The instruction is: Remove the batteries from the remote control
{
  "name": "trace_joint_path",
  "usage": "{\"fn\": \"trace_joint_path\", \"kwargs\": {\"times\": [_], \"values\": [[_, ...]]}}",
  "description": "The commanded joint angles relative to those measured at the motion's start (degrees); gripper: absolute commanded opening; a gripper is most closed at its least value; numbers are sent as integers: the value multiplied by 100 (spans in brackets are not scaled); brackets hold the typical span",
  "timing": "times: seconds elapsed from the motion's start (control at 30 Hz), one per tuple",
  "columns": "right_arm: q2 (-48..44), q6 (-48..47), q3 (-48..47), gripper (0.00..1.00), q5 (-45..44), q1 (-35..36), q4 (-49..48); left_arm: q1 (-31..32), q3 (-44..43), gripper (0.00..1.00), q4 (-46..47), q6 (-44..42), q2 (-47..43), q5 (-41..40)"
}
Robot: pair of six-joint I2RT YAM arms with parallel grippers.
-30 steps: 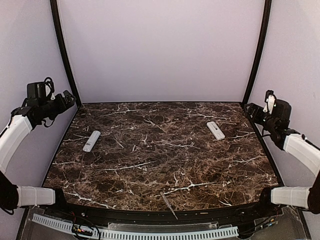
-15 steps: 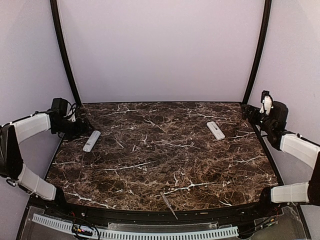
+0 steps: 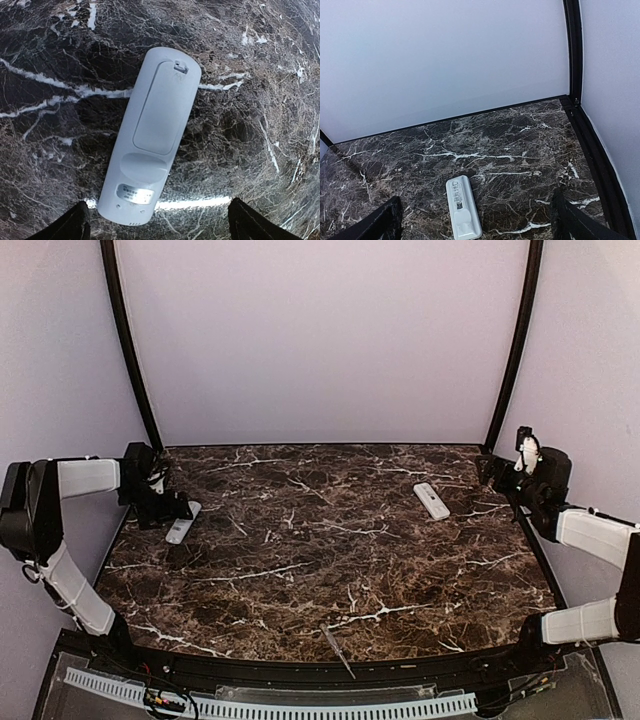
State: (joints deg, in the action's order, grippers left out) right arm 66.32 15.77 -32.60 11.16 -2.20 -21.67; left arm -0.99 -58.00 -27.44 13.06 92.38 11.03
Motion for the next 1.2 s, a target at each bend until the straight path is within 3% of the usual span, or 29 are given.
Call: {"fn": "trace_joint_path", "kwargs": {"times": [0.0,0.57,0.77,1.17], "values": [[73,67,100,99,100,-7,-334,12,-352,95,-264,-335,268,-262],[304,31,-6,98,121,-8,-314,56,-546,93,-351,-489,974,-150],[294,33,-2,98,88,-6,-304,432,-514,91,-349,-555,1019,-202],[291,31,-9,99,30,-2,-301,518,-675,70,-714,-439,1355,-1033]]}}
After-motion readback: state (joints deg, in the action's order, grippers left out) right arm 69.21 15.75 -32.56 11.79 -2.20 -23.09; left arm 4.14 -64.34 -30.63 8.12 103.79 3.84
